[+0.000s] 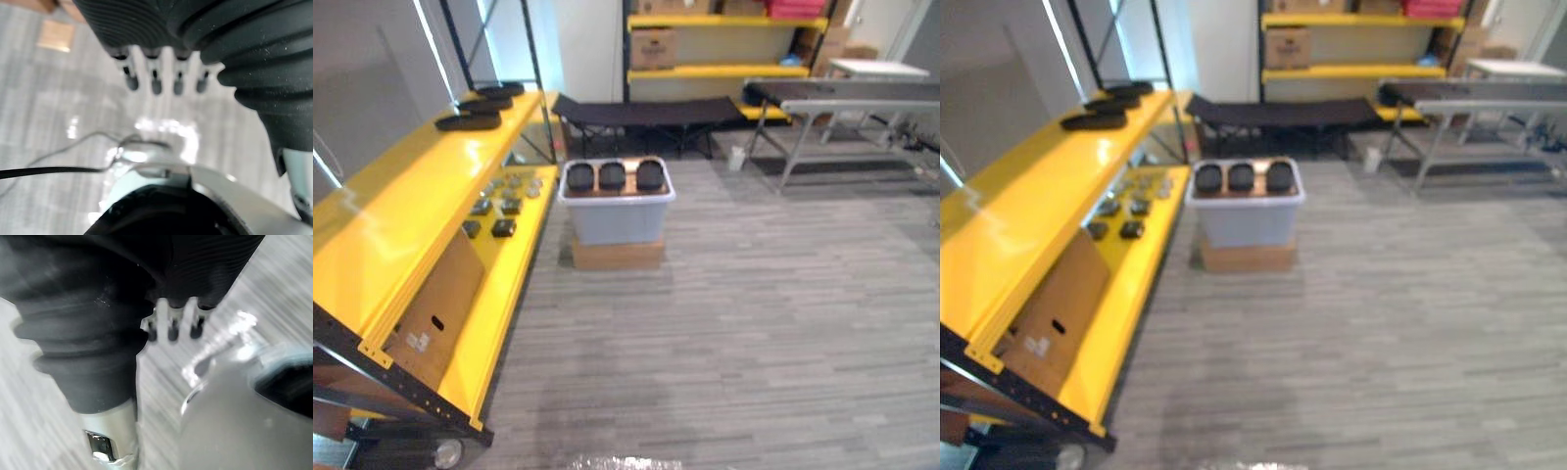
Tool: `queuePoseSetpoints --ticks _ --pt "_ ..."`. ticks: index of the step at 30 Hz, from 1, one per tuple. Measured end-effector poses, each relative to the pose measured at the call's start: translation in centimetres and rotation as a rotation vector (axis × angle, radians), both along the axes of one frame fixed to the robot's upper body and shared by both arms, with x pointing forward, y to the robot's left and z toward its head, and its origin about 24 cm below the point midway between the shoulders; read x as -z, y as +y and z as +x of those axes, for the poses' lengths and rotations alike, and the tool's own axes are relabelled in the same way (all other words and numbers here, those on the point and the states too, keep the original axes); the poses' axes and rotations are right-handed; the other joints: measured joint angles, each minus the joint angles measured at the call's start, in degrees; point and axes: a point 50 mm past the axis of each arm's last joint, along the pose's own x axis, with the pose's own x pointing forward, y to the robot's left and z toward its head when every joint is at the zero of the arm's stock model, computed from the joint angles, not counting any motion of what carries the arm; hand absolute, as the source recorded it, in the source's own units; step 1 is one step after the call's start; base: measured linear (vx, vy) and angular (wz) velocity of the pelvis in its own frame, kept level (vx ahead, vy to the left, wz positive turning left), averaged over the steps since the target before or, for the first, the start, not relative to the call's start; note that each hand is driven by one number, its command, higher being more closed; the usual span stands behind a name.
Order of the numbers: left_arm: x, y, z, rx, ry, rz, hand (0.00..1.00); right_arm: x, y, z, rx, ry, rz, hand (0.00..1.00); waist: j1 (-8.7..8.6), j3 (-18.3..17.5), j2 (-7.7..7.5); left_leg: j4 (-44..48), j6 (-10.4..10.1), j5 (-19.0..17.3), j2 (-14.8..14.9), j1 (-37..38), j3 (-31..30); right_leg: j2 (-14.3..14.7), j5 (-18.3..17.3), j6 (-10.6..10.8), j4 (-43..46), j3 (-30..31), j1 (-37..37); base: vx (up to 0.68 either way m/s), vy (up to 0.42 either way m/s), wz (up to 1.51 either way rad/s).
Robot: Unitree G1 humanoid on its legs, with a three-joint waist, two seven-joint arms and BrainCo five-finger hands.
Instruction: Walk over and take plastic housings, then place them on the shelf
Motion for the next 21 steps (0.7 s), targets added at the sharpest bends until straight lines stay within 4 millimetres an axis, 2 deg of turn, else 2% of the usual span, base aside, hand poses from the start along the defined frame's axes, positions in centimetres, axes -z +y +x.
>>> queuePoseSetpoints --ticks 2,6,14,15,21 --pt "0.1 -0.1 -0.1 -0.007 0.017 -0.004 0.00 0.1 0.1 -0.6 0.050 0.019 0.013 0.00 -0.05 0.3 0.17 -1.5 0.1 0.9 -0.2 1.8 0.4 -0.1 2.1 0.3 -2.8 -0.7 2.4 0.13 0.060 -0.01" --pt "0.1 0.0 -0.2 -0.011 0.018 -0.006 0.00 0.2 0.4 -0.8 0.077 0.022 0.026 0.00 -0.02 0.2 -0.09 -4.2 0.5 1.3 -0.3 4.9 0.7 0.2 2.5 0.1 -5.0 -0.8 5.1 0.16 0.048 -0.02" --pt "0.1 0.1 0.1 -0.025 0.009 -0.005 0.00 0.1 0.9 1.5 0.109 -0.041 0.045 0.00 -0.02 1.4 -0.08 -5.5 0.6 1.3 -0.4 6.5 0.6 0.1 2.2 1.7 -5.0 -1.8 6.0 0.06 0.018 0.02" --pt "0.1 0.2 0.2 -0.024 0.002 -0.003 0.00 0.1 1.0 1.9 0.112 -0.050 0.049 0.00 0.03 2.1 -0.56 -5.8 0.6 1.3 -0.5 6.9 0.7 0.1 2.2 1.8 -5.0 -1.8 6.2 -0.03 -0.001 -0.01" --pt "0.0 0.5 0.5 -0.022 -0.024 0.011 0.00 0.0 1.7 2.6 0.091 -0.086 0.078 0.00 0.42 2.2 -0.96 -6.1 0.6 1.3 -0.6 7.0 1.8 0.0 2.1 1.8 -5.0 -1.8 6.0 -0.06 -0.017 -0.08"
